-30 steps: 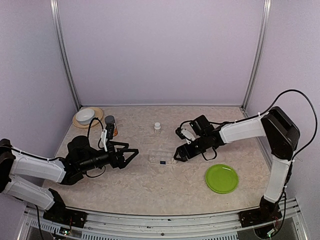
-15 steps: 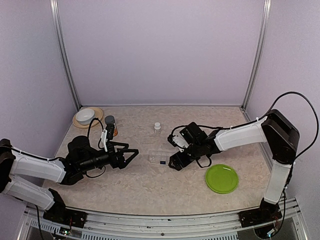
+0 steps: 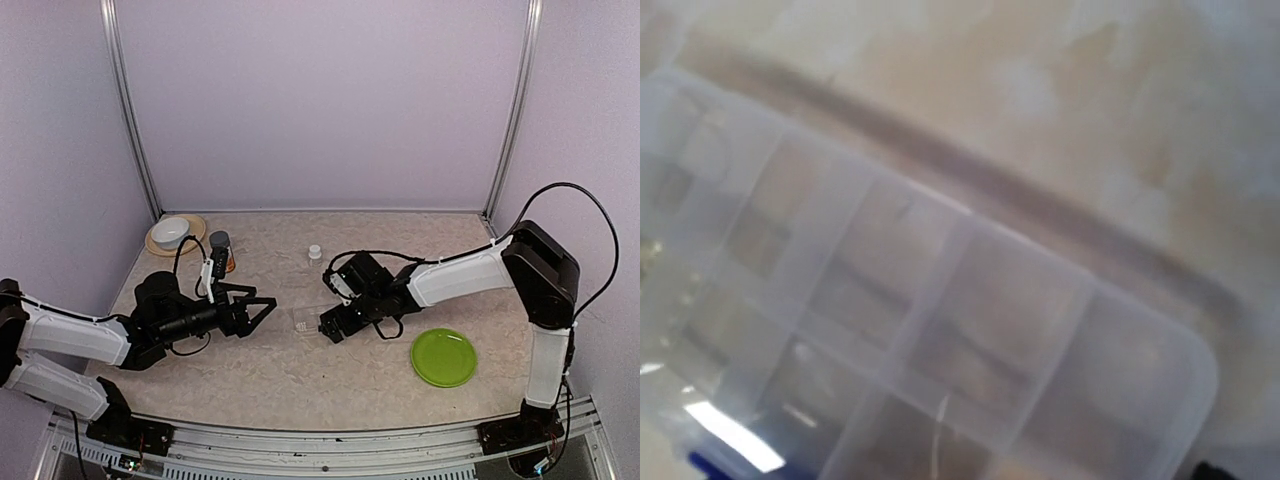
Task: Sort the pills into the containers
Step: Position the pill container at the center of the board.
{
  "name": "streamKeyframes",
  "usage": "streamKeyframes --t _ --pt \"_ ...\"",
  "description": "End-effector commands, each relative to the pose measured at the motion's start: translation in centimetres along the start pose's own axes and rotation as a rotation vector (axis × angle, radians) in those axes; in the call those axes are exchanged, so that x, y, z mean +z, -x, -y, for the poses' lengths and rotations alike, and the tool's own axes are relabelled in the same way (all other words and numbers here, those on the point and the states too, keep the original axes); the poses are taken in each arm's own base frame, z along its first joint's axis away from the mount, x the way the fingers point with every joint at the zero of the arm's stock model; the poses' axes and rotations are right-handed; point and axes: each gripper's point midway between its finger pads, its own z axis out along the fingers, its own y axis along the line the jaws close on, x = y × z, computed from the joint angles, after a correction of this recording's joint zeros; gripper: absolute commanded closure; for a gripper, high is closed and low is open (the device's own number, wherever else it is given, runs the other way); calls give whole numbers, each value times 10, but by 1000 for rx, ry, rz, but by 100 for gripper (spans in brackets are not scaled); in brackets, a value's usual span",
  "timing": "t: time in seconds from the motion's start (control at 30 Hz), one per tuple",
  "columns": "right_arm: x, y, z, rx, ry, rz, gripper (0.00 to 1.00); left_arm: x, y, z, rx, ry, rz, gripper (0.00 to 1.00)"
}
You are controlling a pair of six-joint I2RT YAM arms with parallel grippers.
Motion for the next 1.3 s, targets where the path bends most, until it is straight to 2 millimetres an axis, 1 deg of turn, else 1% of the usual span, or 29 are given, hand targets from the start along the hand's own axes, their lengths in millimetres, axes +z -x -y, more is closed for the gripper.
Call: streamKeyframes --t 0.0,0.17,0.3,0.4,0.6,0.77,0.9,1.03,1.13,1.2,1.27 --pt "17 -13 11 32 -93 -41 0 -3 -1 -1 8 13 8 1" --pt "17 -11 13 11 -159 -46 0 -4 -4 -1 5 10 3 1" --pt "24 -12 14 0 -174 -63 0 -5 -4 -1 1 9 6 1" --pt "29 -8 15 -8 -186 -63 0 -5 -4 -1 0 8 9 1" --pt "36 4 26 1 -217 -54 0 -7 -5 -2 3 13 9 1" --pt "40 7 32 -22 -217 -61 0 -10 -4 -2 7 18 11 1" --pt "36 8 41 -33 -223 -59 0 -11 -4 -3 12 25 13 1" --pt "31 13 43 -66 -221 -47 0 -10 -4 -3 13 26 12 1" --pt "28 21 40 -86 -206 -36 0 -10 -2 -3 10 25 15 1" --pt "24 25 33 -92 -172 -26 0 -10 0 -2 6 25 18 1" --pt "15 31 26 -90 -136 -5 0 -11 4 -1 -5 29 23 1"
